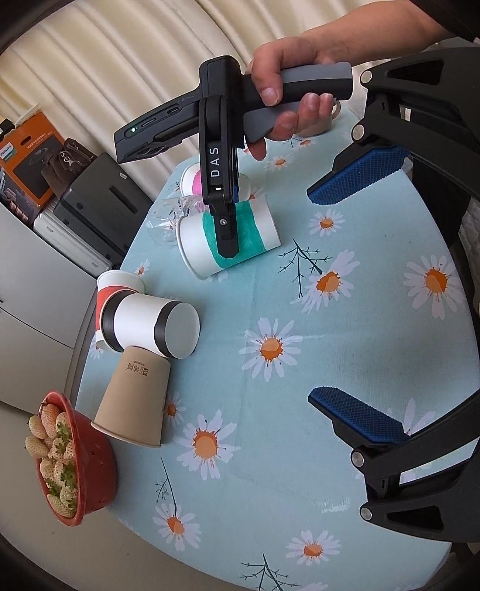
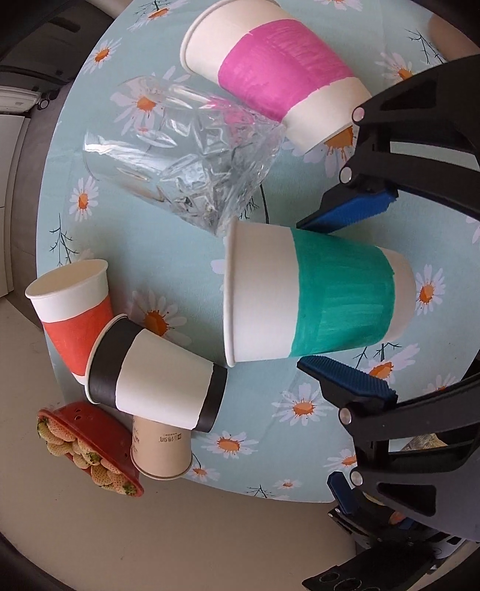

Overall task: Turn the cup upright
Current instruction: 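Move the right tool to the teal-banded cup and close around it, then lift the teal-banded cup with the right tool and pass it toward the left tool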

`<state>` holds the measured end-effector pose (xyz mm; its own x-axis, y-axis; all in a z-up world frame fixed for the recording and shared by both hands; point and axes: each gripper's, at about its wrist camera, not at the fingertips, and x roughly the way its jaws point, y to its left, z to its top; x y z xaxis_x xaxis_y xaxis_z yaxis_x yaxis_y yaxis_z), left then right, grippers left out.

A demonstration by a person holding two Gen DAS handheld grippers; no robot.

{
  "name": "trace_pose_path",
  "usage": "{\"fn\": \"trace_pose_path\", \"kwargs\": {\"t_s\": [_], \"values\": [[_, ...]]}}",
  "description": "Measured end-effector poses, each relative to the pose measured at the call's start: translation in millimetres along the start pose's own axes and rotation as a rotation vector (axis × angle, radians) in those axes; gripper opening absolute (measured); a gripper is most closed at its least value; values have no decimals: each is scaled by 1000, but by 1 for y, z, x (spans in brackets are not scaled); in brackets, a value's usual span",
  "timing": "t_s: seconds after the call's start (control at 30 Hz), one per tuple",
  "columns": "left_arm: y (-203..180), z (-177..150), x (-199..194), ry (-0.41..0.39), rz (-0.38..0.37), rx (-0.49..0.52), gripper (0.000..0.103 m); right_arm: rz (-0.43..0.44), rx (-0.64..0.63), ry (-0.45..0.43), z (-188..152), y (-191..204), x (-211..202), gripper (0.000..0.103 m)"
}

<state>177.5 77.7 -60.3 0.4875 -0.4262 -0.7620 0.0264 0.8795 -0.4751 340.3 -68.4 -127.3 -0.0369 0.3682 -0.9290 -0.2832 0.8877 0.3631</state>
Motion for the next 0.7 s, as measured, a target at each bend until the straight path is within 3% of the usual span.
{"fn": "trace_pose_path", "kwargs": {"t_s": [0.4,0.7], "values": [[-6,-2,-11,-2,-8,-11,96,39,18,2,-18,4,-22,63],[-22,-16,-27,0,-15,3,96,125,156,17,-67,-3,-46,63]]}}
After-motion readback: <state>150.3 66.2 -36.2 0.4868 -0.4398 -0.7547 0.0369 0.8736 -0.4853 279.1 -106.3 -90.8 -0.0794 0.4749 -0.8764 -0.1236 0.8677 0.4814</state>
